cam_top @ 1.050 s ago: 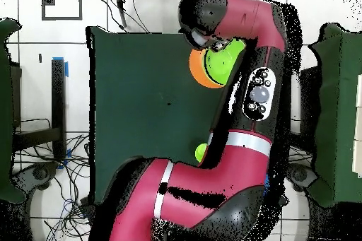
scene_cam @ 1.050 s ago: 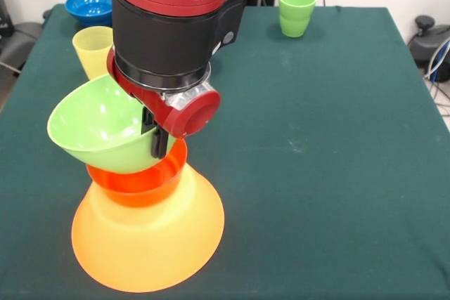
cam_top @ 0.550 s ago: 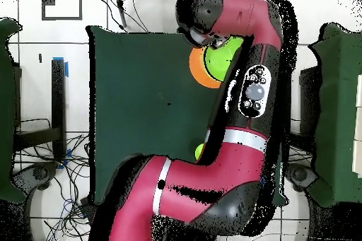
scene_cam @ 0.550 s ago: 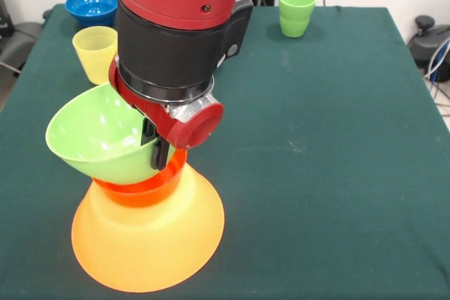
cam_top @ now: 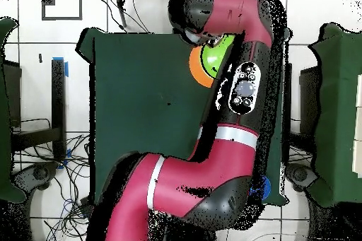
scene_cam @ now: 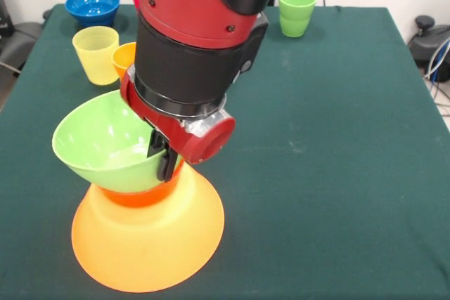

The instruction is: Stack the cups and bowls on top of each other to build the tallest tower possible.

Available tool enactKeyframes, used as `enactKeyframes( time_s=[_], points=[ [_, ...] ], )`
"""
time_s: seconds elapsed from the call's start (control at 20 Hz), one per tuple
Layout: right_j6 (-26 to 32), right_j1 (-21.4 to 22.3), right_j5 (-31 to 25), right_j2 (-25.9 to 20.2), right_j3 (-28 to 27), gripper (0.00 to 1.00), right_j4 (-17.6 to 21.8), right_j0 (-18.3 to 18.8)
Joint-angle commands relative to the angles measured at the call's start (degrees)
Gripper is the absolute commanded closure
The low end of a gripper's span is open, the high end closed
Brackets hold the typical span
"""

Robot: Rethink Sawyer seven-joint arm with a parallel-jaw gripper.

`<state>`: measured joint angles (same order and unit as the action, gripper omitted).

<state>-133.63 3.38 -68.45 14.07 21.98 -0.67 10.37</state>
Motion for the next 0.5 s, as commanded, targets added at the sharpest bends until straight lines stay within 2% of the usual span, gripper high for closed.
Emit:
enactKeyframes(
  time_s=[0.05,0.5],
  points=[
    [1.1,-0.9,-3.7,-1.2,-0.4,1.00,1.5,-1.7],
    [3.5,-2.6,-7.1,0.3,-3.4,1.00,1.0,-1.5]
  ],
)
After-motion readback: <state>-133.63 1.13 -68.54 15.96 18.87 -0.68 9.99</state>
